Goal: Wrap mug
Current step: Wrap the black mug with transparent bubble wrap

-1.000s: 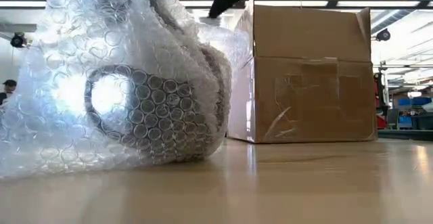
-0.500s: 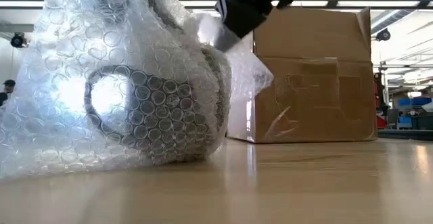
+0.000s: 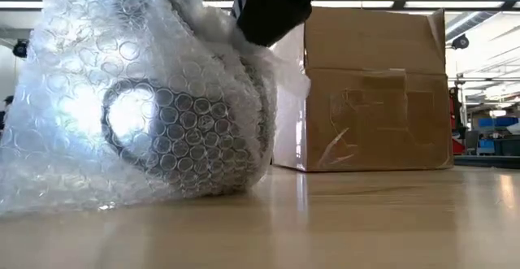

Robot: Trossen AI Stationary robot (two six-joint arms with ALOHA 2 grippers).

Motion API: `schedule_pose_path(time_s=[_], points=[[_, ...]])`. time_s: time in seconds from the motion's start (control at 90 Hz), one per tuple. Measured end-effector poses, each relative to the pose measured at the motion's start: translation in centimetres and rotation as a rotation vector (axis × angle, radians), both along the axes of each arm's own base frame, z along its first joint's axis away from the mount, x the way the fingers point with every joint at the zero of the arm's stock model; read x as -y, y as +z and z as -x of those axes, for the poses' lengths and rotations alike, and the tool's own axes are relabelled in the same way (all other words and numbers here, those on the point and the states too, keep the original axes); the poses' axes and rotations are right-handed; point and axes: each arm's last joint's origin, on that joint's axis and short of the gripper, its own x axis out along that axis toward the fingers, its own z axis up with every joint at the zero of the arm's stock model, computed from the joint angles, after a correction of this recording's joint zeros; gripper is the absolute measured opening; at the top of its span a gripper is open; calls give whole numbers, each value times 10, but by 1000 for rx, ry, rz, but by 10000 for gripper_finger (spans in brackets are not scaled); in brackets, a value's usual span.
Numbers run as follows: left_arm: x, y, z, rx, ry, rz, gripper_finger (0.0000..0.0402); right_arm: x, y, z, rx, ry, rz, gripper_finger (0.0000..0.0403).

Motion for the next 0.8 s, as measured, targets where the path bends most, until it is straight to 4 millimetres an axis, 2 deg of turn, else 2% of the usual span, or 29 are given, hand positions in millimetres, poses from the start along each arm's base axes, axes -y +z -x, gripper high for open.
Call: schedule_pose_path(time_s=[0.211,0.444,0.6,0.7,0.8], points=[[1,6,-1,-3,0,20,4,-1,-4,-3,12,0,-6,0],[1,41,4,-132,-4,-10,2,0,-5,-5,24,-8,-12,0],[1,54,5,-147,-7,-39,8,0,-5,-5,25,-9,-12,0],[0,53,5,-144,-19,-38,26,0,-5,-5,26,-4,-9,0],[0,52,4,-144,-32,-41,64,0,-5,-5,26,-1,-7,0]])
